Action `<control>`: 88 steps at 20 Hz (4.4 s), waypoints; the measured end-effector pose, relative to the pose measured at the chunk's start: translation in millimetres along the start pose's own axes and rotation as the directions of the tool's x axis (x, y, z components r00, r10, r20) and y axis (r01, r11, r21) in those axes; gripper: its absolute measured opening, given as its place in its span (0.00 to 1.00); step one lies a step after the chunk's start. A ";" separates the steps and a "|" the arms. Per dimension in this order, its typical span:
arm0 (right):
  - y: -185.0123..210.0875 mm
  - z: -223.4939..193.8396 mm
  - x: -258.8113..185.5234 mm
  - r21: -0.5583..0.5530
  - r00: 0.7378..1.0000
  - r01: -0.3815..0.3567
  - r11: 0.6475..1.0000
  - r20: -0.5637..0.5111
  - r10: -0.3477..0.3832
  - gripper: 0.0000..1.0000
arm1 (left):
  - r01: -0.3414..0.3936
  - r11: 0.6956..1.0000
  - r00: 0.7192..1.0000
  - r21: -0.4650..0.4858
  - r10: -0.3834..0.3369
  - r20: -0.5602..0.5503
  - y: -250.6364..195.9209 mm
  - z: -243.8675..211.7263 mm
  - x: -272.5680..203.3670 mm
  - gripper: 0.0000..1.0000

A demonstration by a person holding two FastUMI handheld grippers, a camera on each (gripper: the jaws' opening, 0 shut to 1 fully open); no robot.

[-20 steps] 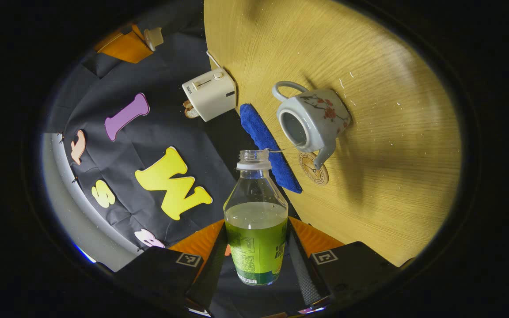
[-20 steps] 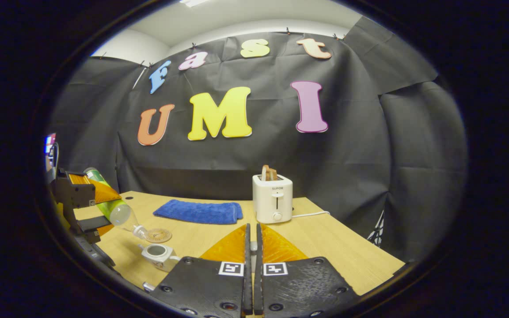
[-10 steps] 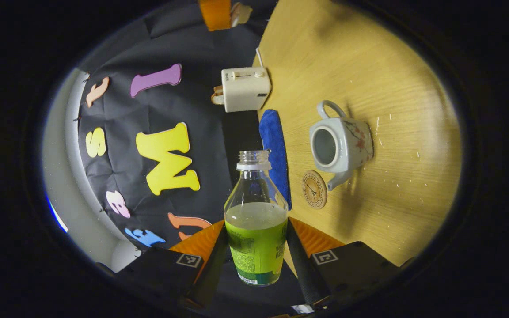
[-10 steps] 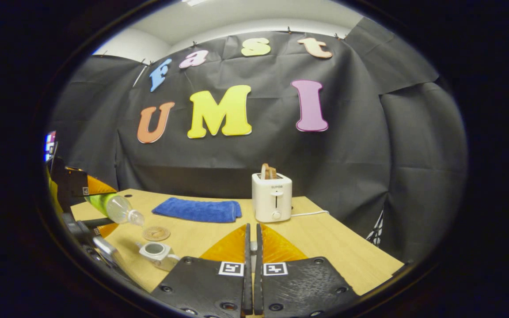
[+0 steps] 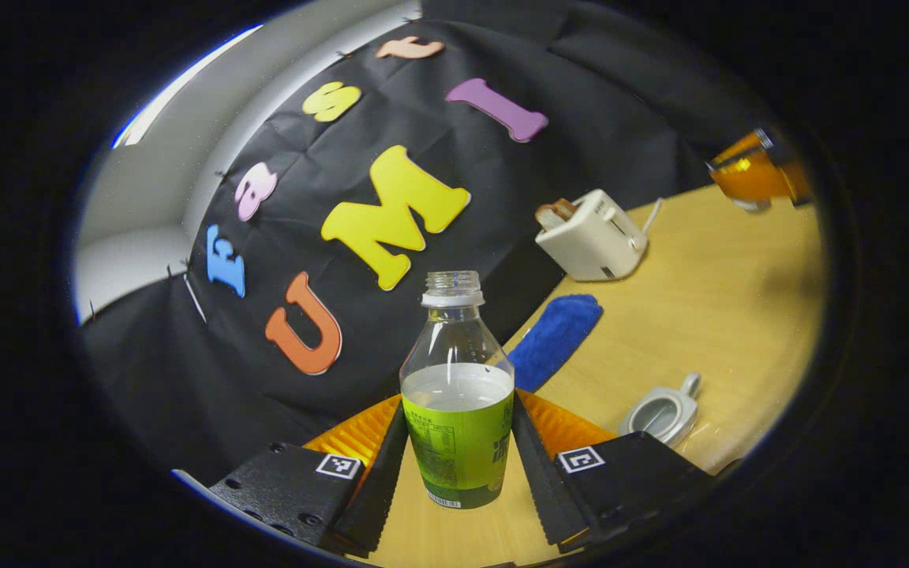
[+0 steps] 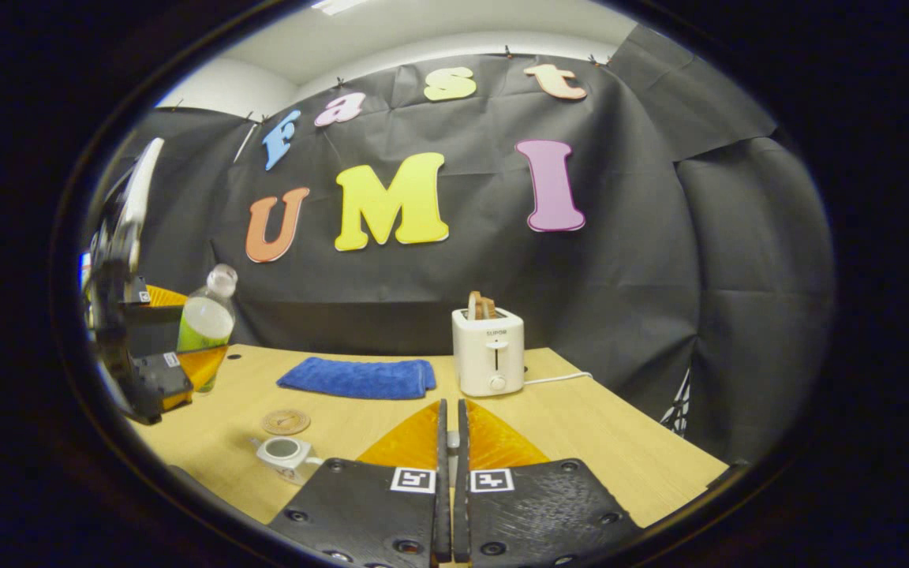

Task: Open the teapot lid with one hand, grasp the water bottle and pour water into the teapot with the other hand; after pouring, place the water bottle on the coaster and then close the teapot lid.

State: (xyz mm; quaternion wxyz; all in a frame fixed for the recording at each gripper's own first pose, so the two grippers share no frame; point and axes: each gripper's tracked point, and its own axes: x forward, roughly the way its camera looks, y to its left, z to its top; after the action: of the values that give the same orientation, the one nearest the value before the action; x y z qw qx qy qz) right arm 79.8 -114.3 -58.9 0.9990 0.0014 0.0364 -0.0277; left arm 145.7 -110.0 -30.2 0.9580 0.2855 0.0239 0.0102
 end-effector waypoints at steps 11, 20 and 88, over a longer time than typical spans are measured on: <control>11.7 -29.4 17.5 -0.017 0.999 -0.011 1.000 -0.040 0.011 0.01 | 0.026 0.835 0.999 -0.549 -0.007 0.037 -21.8 -53.7 76.9 0.78; 11.0 -42.9 24.5 0.042 0.997 -0.028 0.999 -0.077 0.031 0.01 | 0.039 0.821 0.998 -0.570 -0.061 -0.019 -38.6 -80.1 95.6 0.79; 98.5 62.7 -99.9 -0.092 0.987 -0.146 0.985 0.047 0.151 0.94 | 0.024 0.830 0.993 -0.558 0.046 0.111 102.5 -24.5 -162.9 0.95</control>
State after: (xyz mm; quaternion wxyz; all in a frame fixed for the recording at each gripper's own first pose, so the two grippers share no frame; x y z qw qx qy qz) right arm -9.7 -10.8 10.9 0.9979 -0.0407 0.0103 0.0485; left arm -18.9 -16.3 12.0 0.9992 -0.0061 -0.0394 0.0052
